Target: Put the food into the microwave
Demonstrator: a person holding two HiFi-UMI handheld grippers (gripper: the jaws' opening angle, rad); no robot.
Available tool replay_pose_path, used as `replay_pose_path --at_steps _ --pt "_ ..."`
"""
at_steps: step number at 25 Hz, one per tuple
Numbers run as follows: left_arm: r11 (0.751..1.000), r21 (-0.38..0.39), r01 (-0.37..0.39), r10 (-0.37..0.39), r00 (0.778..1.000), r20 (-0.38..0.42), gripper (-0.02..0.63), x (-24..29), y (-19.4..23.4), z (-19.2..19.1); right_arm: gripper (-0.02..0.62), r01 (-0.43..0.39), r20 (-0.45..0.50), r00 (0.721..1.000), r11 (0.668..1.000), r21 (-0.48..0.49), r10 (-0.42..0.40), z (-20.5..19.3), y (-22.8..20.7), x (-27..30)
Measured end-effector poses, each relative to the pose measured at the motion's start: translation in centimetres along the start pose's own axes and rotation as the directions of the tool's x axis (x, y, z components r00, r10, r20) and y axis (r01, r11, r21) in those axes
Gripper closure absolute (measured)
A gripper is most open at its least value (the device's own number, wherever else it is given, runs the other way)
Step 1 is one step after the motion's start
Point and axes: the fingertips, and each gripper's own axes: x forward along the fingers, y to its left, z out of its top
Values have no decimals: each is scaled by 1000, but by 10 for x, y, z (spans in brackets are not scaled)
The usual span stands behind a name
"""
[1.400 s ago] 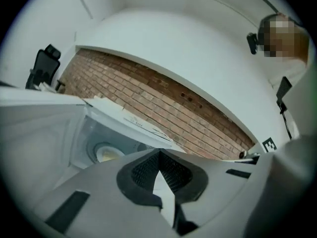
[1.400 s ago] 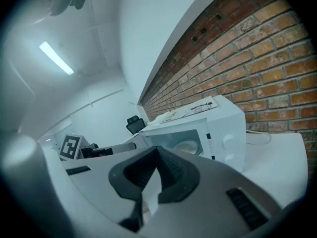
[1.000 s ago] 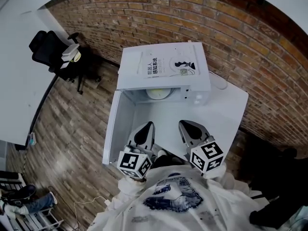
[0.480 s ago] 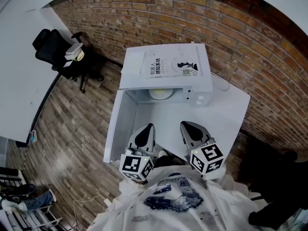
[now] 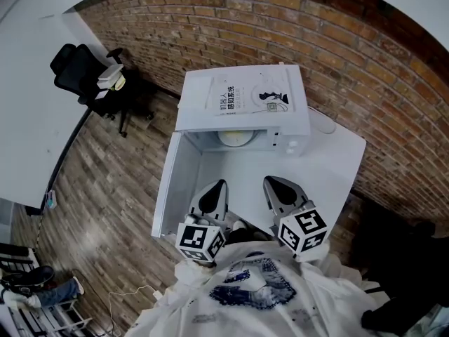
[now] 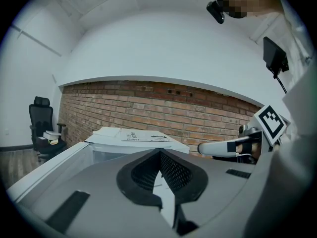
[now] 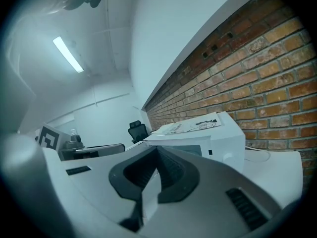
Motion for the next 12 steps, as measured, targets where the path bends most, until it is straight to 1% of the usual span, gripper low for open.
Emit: replay_pose_path --at_steps 12 --pt "1000 -2 1 -1 1000 -11 598 2 -1 -2 583 -11 -7 1000 1000 6 11 -1 3 2"
